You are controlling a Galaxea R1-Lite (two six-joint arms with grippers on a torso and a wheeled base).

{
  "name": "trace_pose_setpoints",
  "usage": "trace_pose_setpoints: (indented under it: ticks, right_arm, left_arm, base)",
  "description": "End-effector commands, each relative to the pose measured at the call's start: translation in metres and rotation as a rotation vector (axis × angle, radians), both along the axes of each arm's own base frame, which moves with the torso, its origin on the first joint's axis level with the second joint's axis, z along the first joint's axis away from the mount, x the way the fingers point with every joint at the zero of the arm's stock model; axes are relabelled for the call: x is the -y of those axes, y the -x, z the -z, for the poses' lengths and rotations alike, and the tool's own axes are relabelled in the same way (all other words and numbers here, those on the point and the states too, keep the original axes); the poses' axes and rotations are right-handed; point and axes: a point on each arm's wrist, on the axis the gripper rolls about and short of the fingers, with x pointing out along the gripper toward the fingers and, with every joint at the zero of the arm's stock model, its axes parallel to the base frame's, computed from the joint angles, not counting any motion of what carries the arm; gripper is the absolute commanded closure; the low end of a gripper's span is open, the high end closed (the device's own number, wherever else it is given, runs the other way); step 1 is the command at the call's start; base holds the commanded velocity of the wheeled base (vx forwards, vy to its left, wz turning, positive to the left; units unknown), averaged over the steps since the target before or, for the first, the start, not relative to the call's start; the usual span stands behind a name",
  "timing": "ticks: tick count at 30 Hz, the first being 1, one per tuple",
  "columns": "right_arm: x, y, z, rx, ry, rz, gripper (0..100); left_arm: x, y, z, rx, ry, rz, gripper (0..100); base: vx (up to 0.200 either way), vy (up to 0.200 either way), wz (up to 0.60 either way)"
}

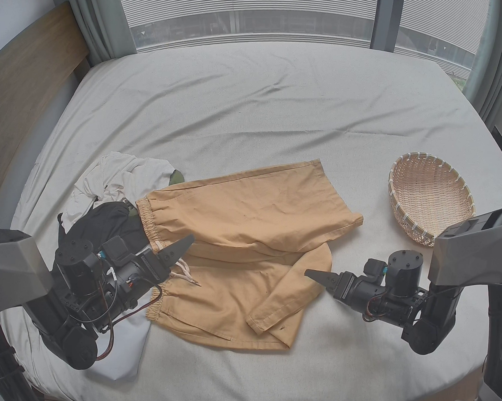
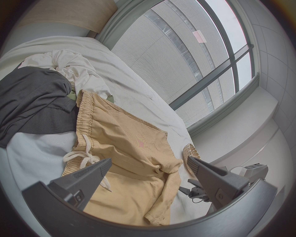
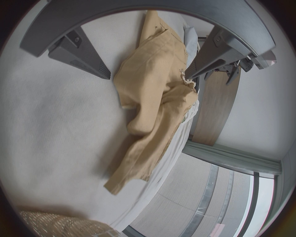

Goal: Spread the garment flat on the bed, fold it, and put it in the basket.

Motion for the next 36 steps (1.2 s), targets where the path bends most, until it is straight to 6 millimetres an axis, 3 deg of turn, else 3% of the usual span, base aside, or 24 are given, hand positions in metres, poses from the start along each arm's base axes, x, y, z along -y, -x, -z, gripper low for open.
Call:
trace_pose_setpoints:
  ticks: [1,6,12,22,26,30,36]
  right_arm:
    - [-0.009,-0.001,0.007,-0.017,-0.011,-0.017,0]
    - [-0.012,-0.016,0.000,0.021,-0.063,0.007,0]
    - [-0.003,-0.023,-0.009,0.053,-0.073,0.064,0]
    - [0.007,-0.016,-0.048,0.118,-0.134,0.115,0]
    - [0.008,-0.017,-0.038,0.097,-0.112,0.129,0]
    - [0.009,-0.013,-0.006,0.010,-0.044,0.152,0]
    - [-0.003,-0.004,0.005,-0.031,-0.029,0.112,0]
  left_arm:
    - [0.000,0.000,0.000,-0.001,0.000,0.000,0]
    - [0.000,0.000,0.000,0.000,-0.001,0.000,0]
    - [-0.001,0.000,0.001,-0.003,-0.001,-0.005,0]
    - [0.000,0.001,0.001,-0.003,-0.001,-0.003,0]
    - [-0.001,0.001,0.001,-0.008,-0.002,-0.003,0]
    - [-0.001,0.001,0.001,-0.006,-0.002,-0.005,0]
    - [0.000,0.001,0.001,-0.005,-0.001,-0.003,0]
  base:
    - [0.000,0.000,0.00]
    - [0.000,0.000,0.00]
    - [0.000,0.000,0.00]
    - [0.000,0.000,0.00]
    - [0.000,0.000,0.00]
    - [0.000,0.000,0.00]
    - [0.000,0.000,0.00]
